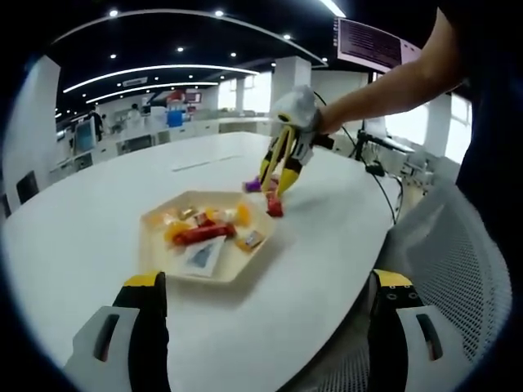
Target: Place the target food into the container with the food tongs after gripping and lifting it, then release it inside without dropping or visibly crushing the food.
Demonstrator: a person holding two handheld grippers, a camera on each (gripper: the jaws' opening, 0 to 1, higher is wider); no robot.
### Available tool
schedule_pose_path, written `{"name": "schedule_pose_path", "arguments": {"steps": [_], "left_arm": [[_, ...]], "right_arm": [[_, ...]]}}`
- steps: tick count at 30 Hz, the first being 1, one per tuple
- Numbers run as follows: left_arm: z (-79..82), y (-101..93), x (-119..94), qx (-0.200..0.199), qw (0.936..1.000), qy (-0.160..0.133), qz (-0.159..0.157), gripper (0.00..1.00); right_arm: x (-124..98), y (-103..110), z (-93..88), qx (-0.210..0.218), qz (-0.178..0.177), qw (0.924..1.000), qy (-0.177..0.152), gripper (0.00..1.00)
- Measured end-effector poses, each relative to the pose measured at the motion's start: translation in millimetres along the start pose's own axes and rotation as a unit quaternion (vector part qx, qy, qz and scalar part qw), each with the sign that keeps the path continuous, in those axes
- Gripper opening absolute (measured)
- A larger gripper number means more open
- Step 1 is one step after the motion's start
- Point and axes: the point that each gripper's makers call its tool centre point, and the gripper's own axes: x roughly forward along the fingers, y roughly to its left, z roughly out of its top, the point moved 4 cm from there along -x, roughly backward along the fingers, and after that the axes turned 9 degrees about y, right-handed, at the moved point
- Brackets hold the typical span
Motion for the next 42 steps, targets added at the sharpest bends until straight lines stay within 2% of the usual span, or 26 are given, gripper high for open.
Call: {"name": "schedule_pose_path", "arguments": {"steps": [2, 3, 4, 5, 6, 11, 17, 21, 31, 37, 42], "left_arm": [[-0.5, 0.4, 0.0, -0.002, 1.0, 0.001, 0.0, 0.99], [-0.2, 0.3, -0.1, -0.002, 1.0, 0.002, 0.0, 0.99], [-0.1, 0.5, -0.2, -0.002, 1.0, 0.002, 0.001, 0.99], [-0.2, 0.6, -0.2, -0.002, 1.0, 0.001, 0.001, 0.99], [-0.2, 0.8, -0.2, -0.003, 1.0, 0.001, 0.001, 0.99], [-0.5, -0.2, -0.2, -0.001, 1.0, 0.002, -0.001, 0.99], [-0.8, -0.5, -0.3, -0.001, 1.0, 0.003, -0.002, 0.99], [-0.6, -1.0, -0.2, 0.0, 1.0, 0.003, -0.002, 0.99], [-1.5, -1.2, 0.2, 0.002, 1.0, 0.004, -0.002, 0.99], [-1.5, -0.6, -0.1, 0.0, 1.0, 0.004, -0.001, 0.99], [-0.9, -0.2, -0.5, -0.001, 1.0, 0.002, 0.0, 0.99]], "right_arm": [[5.4, 1.9, -5.3, 0.05, 0.019, 0.9986, -0.002, 0.3], [6.1, 1.4, -7.8, 0.051, 0.016, 0.9985, -0.003, 0.3], [4.1, -0.3, -5.0, 0.054, 0.013, 0.9983, -0.018, 0.3], [3.5, -0.1, -7.9, 0.069, 0.015, 0.9975, -0.011, 0.3], [2.3, 1.5, -12.2, 0.065, 0.015, 0.9978, -0.001, 0.3], [-4.1, 7.6, -22.2, 0.078, 0.012, 0.9969, 0.003, 0.3], [-8.0, 19.9, -28.3, 0.054, 0.008, 0.9984, 0.015, 0.3], [-7.1, 26.8, -30.7, 0.031, 0.011, 0.9989, 0.033, 0.3], [-2.0, 28.7, -18.6, -0.007, -0.001, 0.9993, 0.037, 0.3], [4.2, 24.9, -17.1, -0.002, -0.007, 0.9994, 0.035, 0.28], [4.0, 24.7, -23.7, 0.015, -0.009, 0.9993, 0.034, 0.27]]}}
